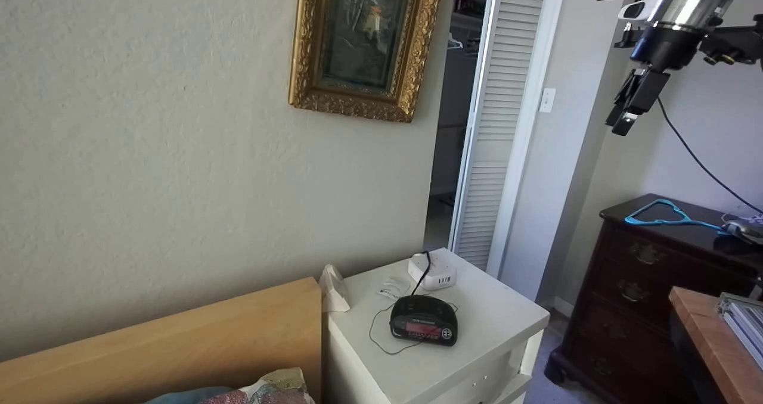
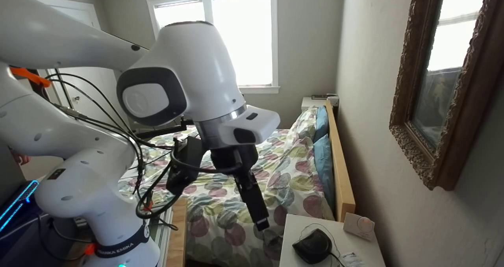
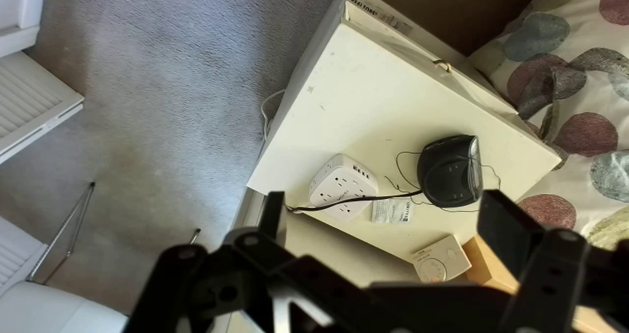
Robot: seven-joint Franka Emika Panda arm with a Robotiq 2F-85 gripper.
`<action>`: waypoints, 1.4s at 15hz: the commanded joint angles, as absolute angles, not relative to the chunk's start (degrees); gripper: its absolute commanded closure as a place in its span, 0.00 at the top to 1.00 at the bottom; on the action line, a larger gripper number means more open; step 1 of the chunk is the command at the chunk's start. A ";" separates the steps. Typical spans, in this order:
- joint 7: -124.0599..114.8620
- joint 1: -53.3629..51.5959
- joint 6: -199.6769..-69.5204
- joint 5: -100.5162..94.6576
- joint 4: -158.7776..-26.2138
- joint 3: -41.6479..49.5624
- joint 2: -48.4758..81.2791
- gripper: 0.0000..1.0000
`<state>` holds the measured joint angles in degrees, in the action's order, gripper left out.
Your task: Move the black object close to the wall and white device to the right
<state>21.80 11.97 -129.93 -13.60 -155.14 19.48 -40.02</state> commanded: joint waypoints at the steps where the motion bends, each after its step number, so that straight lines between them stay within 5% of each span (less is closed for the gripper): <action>1: 22.12 12.44 -129.82 -13.13 -155.06 18.98 -39.94 1.00; 10: 19.97 9.02 -133.85 -10.85 -152.40 16.94 -35.30 1.00; 21: 14.76 0.99 -144.60 -2.39 -139.21 10.25 -14.49 1.00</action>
